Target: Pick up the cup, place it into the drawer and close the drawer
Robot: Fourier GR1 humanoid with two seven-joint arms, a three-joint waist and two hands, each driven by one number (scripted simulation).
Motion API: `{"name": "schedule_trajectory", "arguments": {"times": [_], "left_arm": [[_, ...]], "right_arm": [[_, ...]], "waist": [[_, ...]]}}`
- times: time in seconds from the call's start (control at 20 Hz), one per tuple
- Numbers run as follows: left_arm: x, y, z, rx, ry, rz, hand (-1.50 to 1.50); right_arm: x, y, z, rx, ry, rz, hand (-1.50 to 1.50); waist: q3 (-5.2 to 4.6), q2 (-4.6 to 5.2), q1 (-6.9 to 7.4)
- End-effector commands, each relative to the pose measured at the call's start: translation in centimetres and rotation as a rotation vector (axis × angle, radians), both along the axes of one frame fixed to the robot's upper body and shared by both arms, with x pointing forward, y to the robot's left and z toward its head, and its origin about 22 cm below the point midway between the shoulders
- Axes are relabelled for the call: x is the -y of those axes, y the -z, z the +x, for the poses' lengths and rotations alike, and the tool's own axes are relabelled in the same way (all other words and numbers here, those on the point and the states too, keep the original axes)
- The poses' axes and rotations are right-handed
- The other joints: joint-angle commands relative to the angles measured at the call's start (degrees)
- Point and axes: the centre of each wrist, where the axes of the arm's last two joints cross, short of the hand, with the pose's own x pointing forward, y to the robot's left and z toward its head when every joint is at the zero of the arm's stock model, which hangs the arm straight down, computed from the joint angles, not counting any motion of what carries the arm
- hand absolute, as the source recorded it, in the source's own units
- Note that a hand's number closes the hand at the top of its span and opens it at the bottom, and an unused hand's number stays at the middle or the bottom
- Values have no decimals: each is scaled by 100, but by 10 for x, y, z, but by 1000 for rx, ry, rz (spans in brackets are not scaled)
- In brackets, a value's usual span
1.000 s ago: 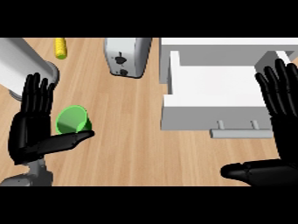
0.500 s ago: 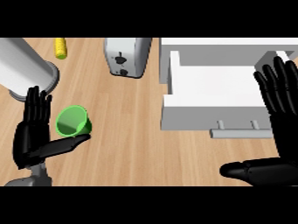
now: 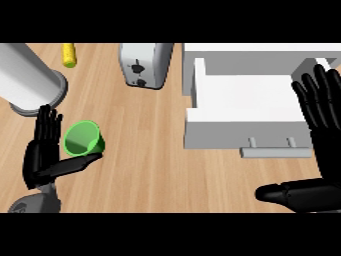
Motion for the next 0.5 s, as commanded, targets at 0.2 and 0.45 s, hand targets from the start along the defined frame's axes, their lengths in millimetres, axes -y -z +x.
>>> {"name": "schedule_trajectory", "arguments": {"times": [0.2,0.45], "left_arm": [[-3,43,-2,-22,-2,-31,-150],[-7,49,5,-8,-22,-32,-150]], "right_arm": [[-7,-5,-17,-11,3,1,-150],[-4,-16,2,-9,-7,-3,-150]], "waist": [[-2,-1,-15],[-1,1,2]]}}
